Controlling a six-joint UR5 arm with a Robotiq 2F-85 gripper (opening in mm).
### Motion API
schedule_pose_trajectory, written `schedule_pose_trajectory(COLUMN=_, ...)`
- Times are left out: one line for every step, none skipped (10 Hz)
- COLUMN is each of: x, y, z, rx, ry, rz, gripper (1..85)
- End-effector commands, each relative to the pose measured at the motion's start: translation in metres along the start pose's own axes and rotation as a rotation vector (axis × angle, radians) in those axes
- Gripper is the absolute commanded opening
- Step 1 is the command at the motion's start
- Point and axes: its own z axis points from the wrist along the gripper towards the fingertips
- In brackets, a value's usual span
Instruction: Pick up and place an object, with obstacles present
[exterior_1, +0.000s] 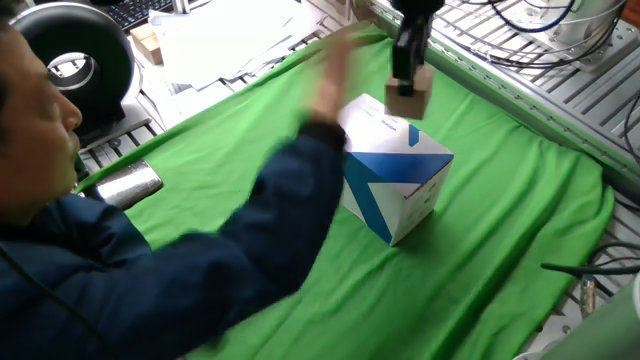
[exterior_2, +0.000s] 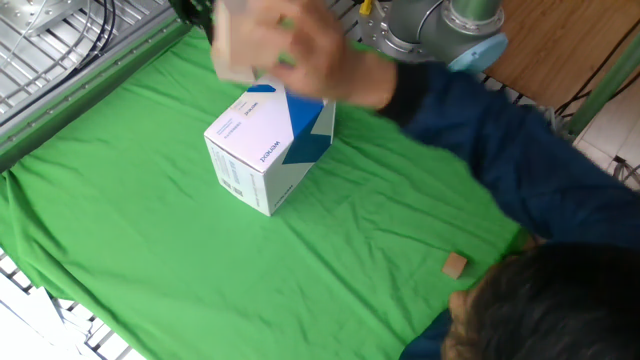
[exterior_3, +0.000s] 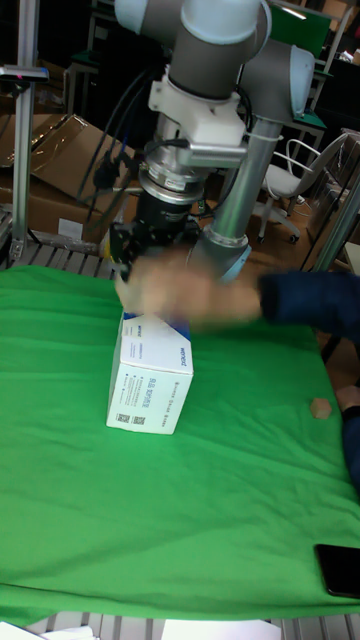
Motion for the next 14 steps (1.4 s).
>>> schedule_pose_trajectory(x=-0.015, y=0.023, z=0.0, rx=-0.032, ry=-0.012, rz=0.044, gripper=1.3)
schedule_pose_trajectory(x=-0.009, y=0.017, z=-0.002, rx=-0.02, ry=0.0, rz=0.042, gripper=1.3)
schedule_pose_trajectory(x=-0.008, y=0.02, z=-0.003, rx=-0.005, ry=0.015, rz=0.055, gripper=1.3)
schedule_pose_trajectory(x=-0.018, y=0.037, z=0.002, rx=-0.052, ry=-0.01, rz=0.08, gripper=1.3)
schedule_pose_trajectory(x=-0.023, y=0.041, z=0.002, rx=-0.074, ry=-0.024, rz=0.051, gripper=1.3)
schedule_pose_trajectory(x=-0.017, y=0.021, z=-0.002, rx=-0.046, ry=-0.009, rz=0.018, gripper=1.3)
schedule_pose_trajectory(x=-0.007, y=-0.002, z=-0.007, rx=-0.009, ry=0.01, rz=-0.011, gripper=1.3)
schedule_pose_trajectory(x=0.003, y=-0.018, z=-0.01, rx=0.029, ry=0.034, rz=-0.021, gripper=1.3)
schedule_pose_trajectory(x=0.004, y=-0.029, z=-0.011, rx=0.07, ry=0.04, rz=-0.031, gripper=1.3)
schedule_pose_trajectory(x=0.002, y=-0.037, z=-0.012, rx=0.102, ry=0.035, rz=-0.072, gripper=1.3)
schedule_pose_trajectory(x=-0.003, y=-0.043, z=-0.012, rx=0.123, ry=0.02, rz=-0.086, gripper=1.3)
schedule_pose_trajectory(x=-0.004, y=-0.036, z=-0.011, rx=0.099, ry=0.012, rz=-0.065, gripper=1.3)
schedule_pose_trajectory(x=-0.007, y=-0.019, z=-0.01, rx=0.033, ry=-0.001, rz=-0.021, gripper=1.3)
schedule_pose_trajectory(x=-0.014, y=-0.004, z=-0.01, rx=-0.026, ry=-0.03, rz=-0.016, gripper=1.3)
